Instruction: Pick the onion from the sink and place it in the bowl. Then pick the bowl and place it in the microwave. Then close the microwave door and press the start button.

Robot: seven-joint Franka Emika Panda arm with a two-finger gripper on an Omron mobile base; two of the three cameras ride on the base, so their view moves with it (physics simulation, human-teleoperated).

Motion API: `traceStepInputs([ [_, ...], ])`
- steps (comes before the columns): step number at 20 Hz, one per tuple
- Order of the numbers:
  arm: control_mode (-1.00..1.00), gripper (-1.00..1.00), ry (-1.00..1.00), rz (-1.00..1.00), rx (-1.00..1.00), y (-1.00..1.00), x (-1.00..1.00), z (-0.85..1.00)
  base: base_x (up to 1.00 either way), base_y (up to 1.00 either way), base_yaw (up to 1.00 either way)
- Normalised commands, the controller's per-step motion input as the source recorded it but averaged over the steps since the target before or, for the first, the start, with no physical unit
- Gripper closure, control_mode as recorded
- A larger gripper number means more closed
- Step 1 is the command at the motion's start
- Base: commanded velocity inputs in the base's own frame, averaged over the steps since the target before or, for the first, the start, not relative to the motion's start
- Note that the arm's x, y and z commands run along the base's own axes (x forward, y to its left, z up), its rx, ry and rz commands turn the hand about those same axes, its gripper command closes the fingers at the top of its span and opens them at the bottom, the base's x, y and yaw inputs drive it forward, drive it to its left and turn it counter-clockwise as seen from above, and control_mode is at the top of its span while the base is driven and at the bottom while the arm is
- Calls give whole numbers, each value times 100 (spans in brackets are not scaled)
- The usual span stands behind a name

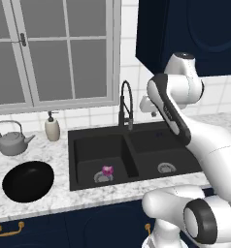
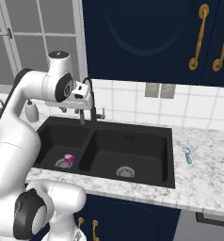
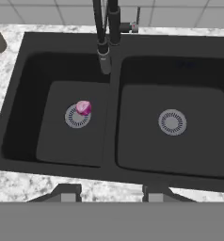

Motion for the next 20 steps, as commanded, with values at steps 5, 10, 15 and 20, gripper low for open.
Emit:
traceStepInputs([
  [5,-100,-100,-3,1,0,24,-50,-17,0,0,0],
  [10,-100,-100,6,-10,0,92,1,-92,0,0,0],
  [15,-100,-100,8,-20,-7,85,51,-89,0,0,0],
  [20,-100,-100,0,-20,-11,39,37,-69,0,0,0],
])
